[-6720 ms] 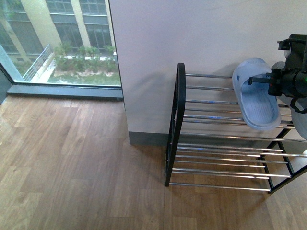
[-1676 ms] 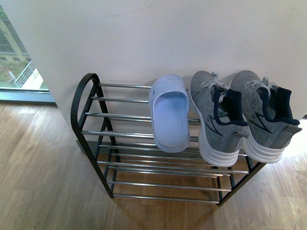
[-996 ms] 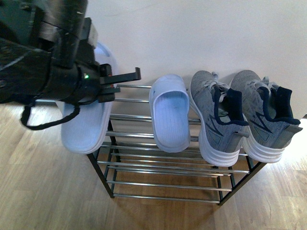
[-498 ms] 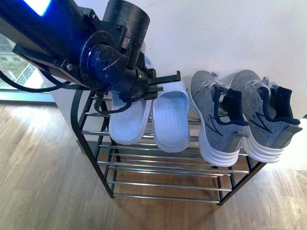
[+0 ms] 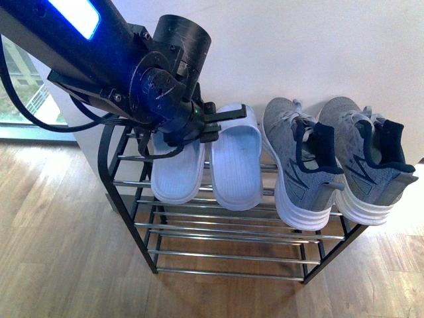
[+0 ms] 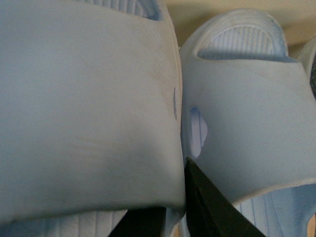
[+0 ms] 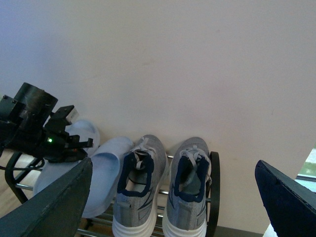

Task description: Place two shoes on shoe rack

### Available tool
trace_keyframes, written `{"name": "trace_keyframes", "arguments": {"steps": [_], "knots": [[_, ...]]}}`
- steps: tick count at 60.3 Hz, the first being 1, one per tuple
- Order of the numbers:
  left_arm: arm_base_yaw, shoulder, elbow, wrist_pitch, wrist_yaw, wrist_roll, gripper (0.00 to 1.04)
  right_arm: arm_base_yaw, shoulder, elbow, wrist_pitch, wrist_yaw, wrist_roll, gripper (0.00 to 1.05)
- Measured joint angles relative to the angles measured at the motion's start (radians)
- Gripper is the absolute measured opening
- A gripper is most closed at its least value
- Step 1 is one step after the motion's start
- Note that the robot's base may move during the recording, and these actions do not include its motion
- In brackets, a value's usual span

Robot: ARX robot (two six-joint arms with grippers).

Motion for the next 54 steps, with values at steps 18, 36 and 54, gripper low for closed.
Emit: {"name": "trace_keyframes", "arguments": {"steps": [18,36,54], "knots": [[-0.005,-0.044,-0.101,0.074,-0.03,0.002,0.57,0.0,0.0,0.0,0.0,0.0,0.0,0.95],[-0.024,-0.303,-0.355,0.216,-0.172,0.039,0.97,0.0,0.0,0.0,0.0,0.0,0.0,0.95],[-0.022,-0.73,-0.764,0.321,-0.388,0.045,0.95,0.0,0.0,0.0,0.0,0.0,0.0,0.95]]}}
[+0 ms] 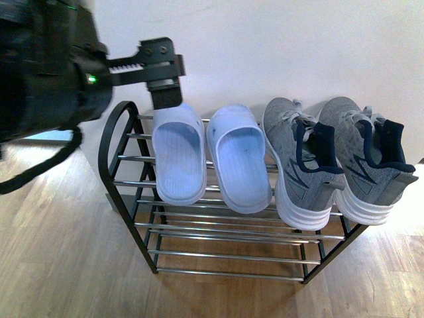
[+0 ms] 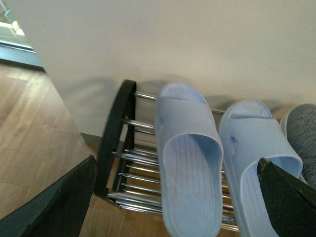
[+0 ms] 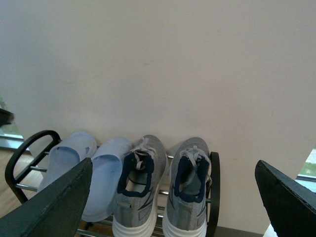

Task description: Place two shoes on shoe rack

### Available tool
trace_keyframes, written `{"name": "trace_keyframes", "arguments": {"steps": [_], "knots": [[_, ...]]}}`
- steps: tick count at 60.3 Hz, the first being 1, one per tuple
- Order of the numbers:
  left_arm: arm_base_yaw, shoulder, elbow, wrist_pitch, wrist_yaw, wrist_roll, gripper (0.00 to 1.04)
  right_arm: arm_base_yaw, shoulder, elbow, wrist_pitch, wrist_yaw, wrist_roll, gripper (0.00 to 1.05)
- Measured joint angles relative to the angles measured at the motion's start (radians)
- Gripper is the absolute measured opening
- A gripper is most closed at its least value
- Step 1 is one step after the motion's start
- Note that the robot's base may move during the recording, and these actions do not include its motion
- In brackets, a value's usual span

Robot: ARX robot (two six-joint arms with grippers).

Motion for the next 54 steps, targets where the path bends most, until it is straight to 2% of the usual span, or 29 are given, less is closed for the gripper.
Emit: {"name": "trace_keyframes", "arguments": {"steps": [11,25,35,45,47,50,54], "knots": [[0.005,-0.276,-0.194,-0.037,-0.104,-0.018,0.95,0.0,0.0,0.0,0.0,0.0,0.0,0.95],[0.011,-0.674,-0.413,-0.191,-0.253,-0.001,0.95,0.0,0.0,0.0,0.0,0.0,0.0,0.95],[0.035,-0.865,-0.492,-0.281,-0.3,0.01,0.95,0.0,0.0,0.0,0.0,0.0,0.0,0.95],[0.043,-1.007,-0.533,-0.338,-0.297,-0.018,0.95,0.0,0.0,0.0,0.0,0.0,0.0,0.95],[0.055,-1.001,-0.548,-0.294,-0.258,0.012,0.93,0.0,0.0,0.0,0.0,0.0,0.0,0.95],[0.1,-0.995,-0.619,-0.09,-0.104,0.092,0.84,0.0,0.0,0.0,0.0,0.0,0.0,0.95],[0.142,-1.012,-0.692,0.084,0.025,0.216,0.74,0.0,0.0,0.0,0.0,0.0,0.0,0.95]]}}
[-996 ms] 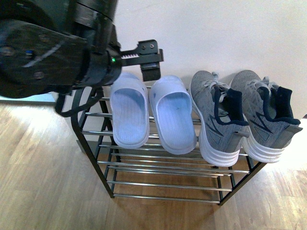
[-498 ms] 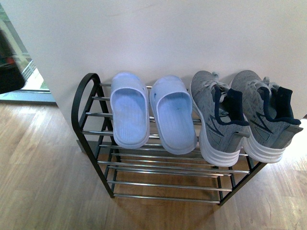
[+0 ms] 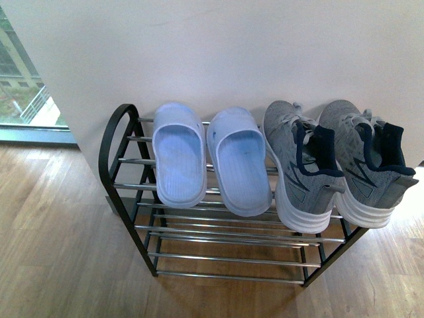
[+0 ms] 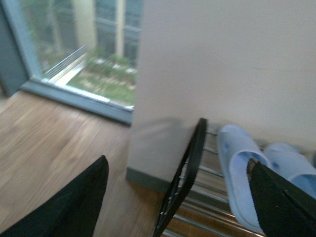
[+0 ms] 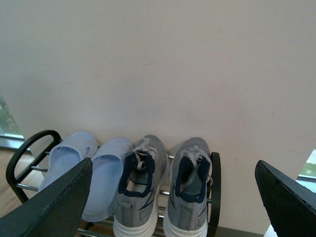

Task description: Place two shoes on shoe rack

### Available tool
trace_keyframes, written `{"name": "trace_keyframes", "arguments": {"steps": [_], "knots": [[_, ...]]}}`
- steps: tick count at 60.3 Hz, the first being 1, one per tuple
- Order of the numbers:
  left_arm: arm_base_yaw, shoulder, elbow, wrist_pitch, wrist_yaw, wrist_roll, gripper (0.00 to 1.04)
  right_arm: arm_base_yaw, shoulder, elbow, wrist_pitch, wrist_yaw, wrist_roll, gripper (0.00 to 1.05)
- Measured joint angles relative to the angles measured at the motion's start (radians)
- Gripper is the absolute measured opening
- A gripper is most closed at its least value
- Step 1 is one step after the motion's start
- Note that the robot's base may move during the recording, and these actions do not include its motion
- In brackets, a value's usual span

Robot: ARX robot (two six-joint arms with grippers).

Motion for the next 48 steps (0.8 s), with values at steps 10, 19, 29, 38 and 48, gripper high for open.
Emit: {"name": "trace_keyframes", "arguments": {"steps": [10,19,29,38,48], "knots": [[0.085,-0.136,-0.013,-0.01,0.119,0.133,0.47,0.0,0.0,0.0,0.0,0.0,0.0,0.95],[0.146,-0.237,-0.014,-0.108,0.179,0.166,0.22,0.0,0.0,0.0,0.0,0.0,0.0,0.95],[0.195,-0.328,-0.014,-0.193,0.225,0.175,0.01,0.0,0.0,0.0,0.0,0.0,0.0,0.95],[0.293,-0.397,-0.014,-0.261,0.345,0.178,0.01,0.0,0.0,0.0,0.0,-0.001,0.0,0.95],[0.33,-0.453,-0.014,-0.314,0.357,0.178,0.01,0.0,0.0,0.0,0.0,0.0,0.0,0.95]]}}
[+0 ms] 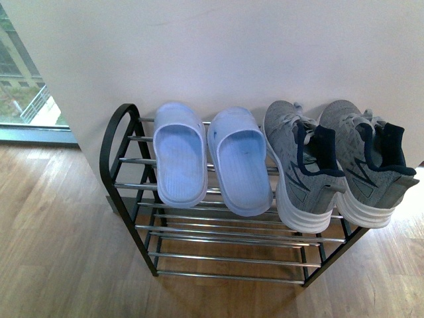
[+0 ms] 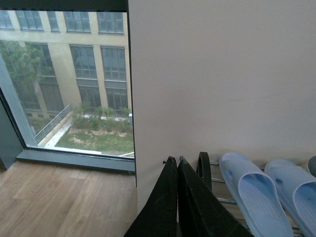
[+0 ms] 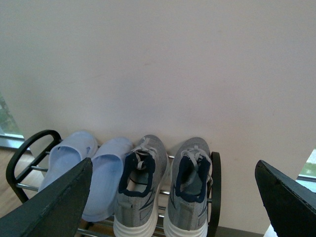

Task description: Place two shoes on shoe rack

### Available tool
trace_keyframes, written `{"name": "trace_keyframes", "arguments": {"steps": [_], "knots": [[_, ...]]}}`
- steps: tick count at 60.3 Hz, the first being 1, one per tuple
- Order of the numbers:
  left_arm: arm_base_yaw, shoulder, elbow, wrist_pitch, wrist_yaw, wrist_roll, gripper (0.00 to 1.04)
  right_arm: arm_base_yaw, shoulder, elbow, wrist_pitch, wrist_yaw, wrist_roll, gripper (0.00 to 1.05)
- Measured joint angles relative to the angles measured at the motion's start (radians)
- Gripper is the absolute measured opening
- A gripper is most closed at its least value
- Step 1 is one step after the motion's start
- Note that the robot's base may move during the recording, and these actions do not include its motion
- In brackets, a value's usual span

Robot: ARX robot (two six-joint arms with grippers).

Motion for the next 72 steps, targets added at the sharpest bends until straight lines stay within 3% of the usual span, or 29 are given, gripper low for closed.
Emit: {"name": "trace_keyframes", "arguments": {"steps": [25,33,54,72], "knots": [[0.001,-0.105,0.0,-0.105,0.001,0.0,0.01,0.0,0.0,0.0,0.0,0.0,0.0,0.95],[0.002,-0.25,0.0,-0.274,0.003,0.0,0.01,0.0,0.0,0.0,0.0,0.0,0.0,0.95],[0.003,-0.265,0.0,-0.283,0.002,0.0,0.02,0.0,0.0,0.0,0.0,0.0,0.0,0.95],[0.003,-0.266,0.0,-0.283,0.003,0.0,0.49,0.0,0.0,0.0,0.0,0.0,0.0,0.95]]}}
